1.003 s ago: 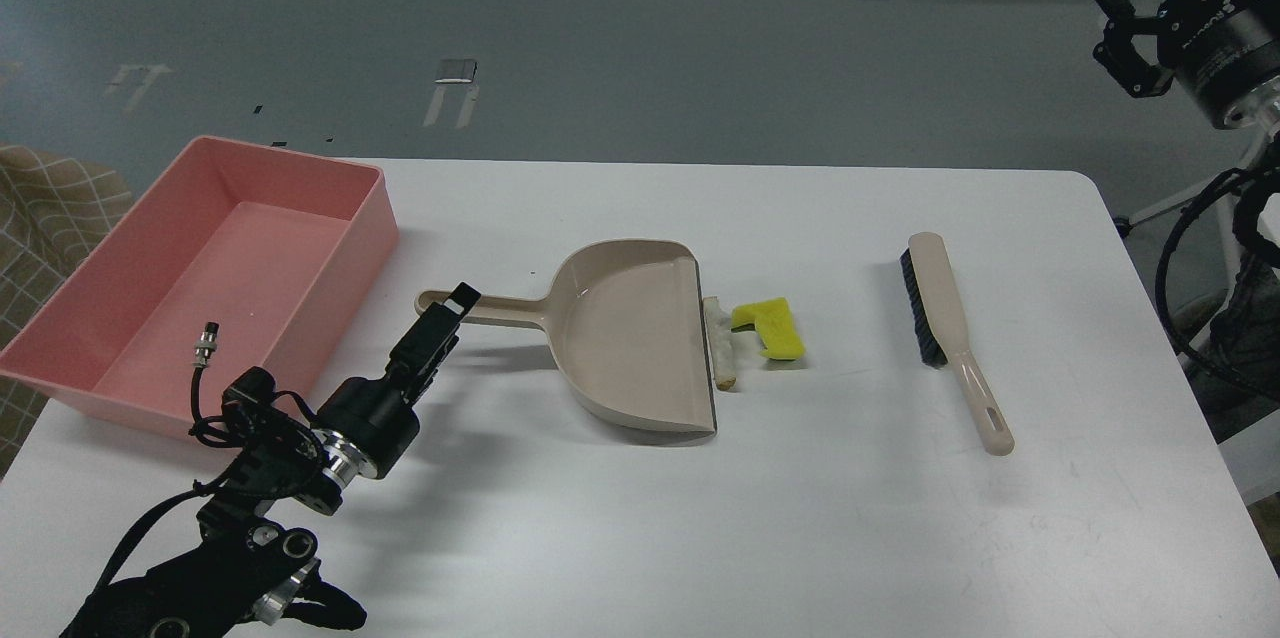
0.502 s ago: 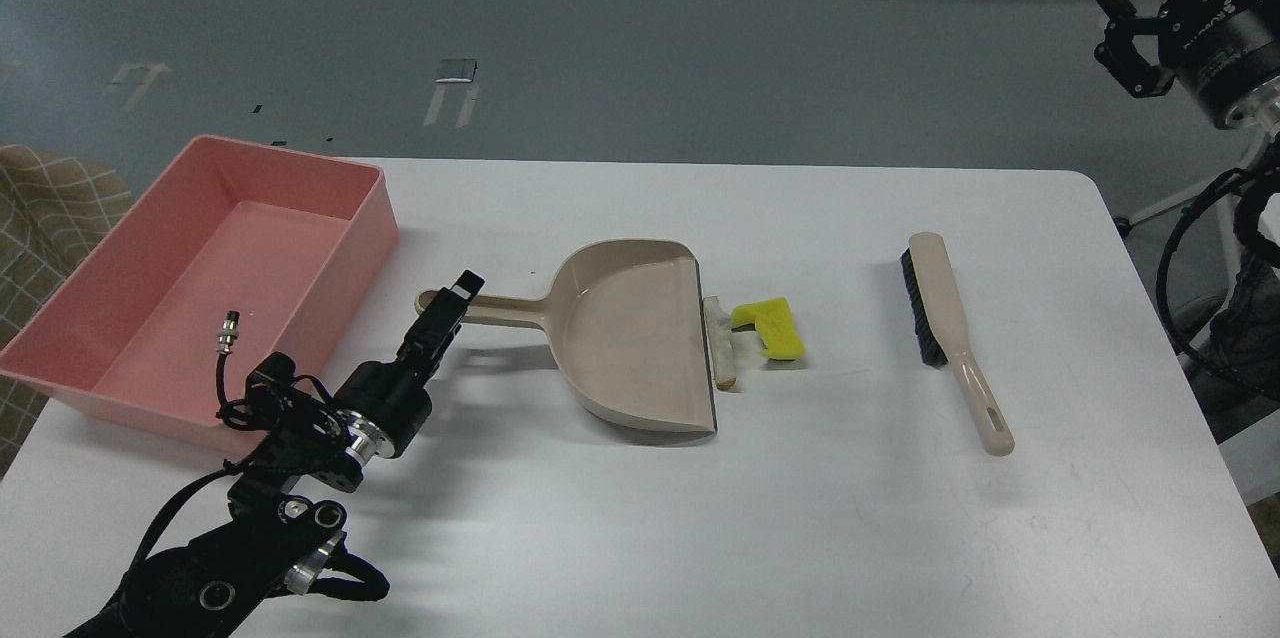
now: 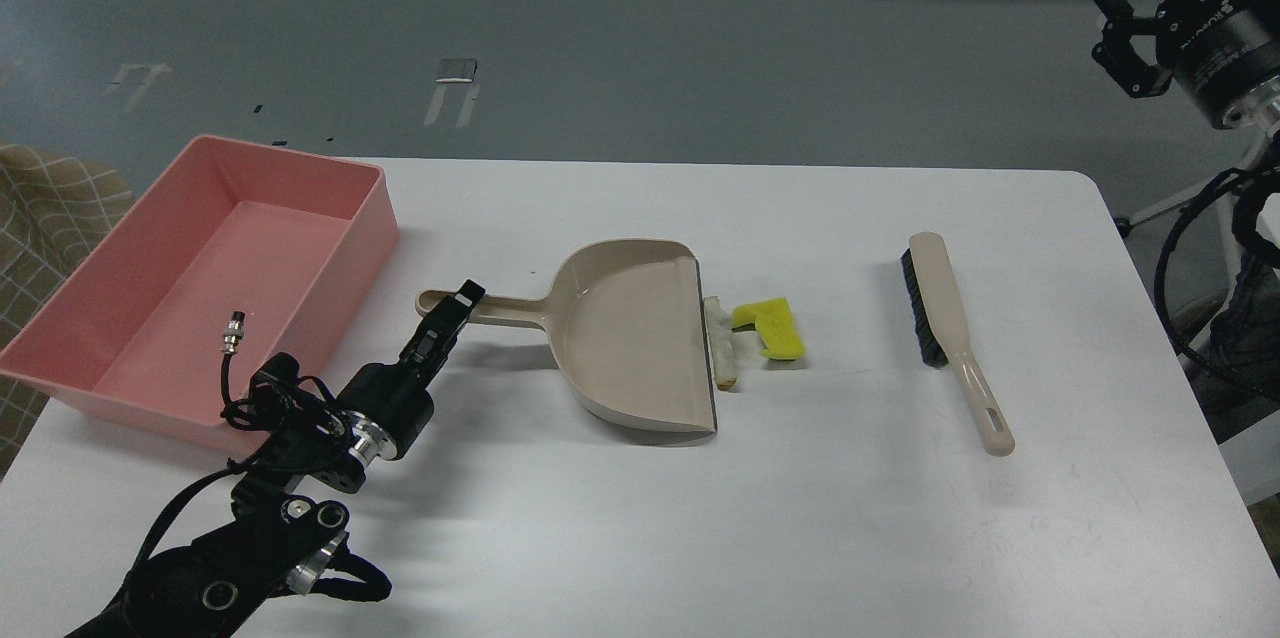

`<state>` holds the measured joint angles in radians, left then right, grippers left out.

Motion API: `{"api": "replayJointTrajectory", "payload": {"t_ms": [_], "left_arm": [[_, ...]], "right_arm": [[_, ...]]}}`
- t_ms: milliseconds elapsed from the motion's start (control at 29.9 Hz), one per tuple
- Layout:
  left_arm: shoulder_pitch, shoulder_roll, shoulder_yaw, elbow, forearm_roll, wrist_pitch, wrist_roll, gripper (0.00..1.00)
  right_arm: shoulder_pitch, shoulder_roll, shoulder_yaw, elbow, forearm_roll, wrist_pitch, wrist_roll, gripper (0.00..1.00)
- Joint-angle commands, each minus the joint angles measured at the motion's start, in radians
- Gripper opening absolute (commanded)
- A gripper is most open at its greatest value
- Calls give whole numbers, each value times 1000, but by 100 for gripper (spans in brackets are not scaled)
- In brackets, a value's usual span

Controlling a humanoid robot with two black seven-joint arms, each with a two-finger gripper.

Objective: Sweep and dump garbage into bin
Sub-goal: 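Grasp the beige dustpan handle with the left gripper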

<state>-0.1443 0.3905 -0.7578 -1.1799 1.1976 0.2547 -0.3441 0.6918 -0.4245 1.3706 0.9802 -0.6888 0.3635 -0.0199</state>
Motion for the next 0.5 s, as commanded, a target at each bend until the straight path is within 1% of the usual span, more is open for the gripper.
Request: {"api": "replayJointTrajectory", "payload": {"t_ms": [0,33,67,134,201,268,334,468], "left_arm": [[-3,1,2,-6,-1,0,4,0],[-5,1,2,-4,-3,0,10,0],[-6,1,0,-6,-3,0,25,0],[-6,-1,0,-9,-4,1,37,0],[-6,-1,-1,-10,-6,3,37,0],[-9,-1,-1,-13,-7,30,37,0],[-14,1,-1,-15,-7,41,37,0],[-20,1,-3,-17,-7,41,39,0]], "right_arm": [[0,1,-1,0,0,0,0,100],[0,1,-1,0,0,0,0,100],[0,1,-1,0,0,2,0,100],[0,1,-1,0,0,2,0,100],[2,1,-1,0,0,2,0,100],[0,0,-1,0,0,2,0,100],[0,-3,-1,0,0,5,-2,100],[-9,-28,-4,9,-12,12,-11,100]]}}
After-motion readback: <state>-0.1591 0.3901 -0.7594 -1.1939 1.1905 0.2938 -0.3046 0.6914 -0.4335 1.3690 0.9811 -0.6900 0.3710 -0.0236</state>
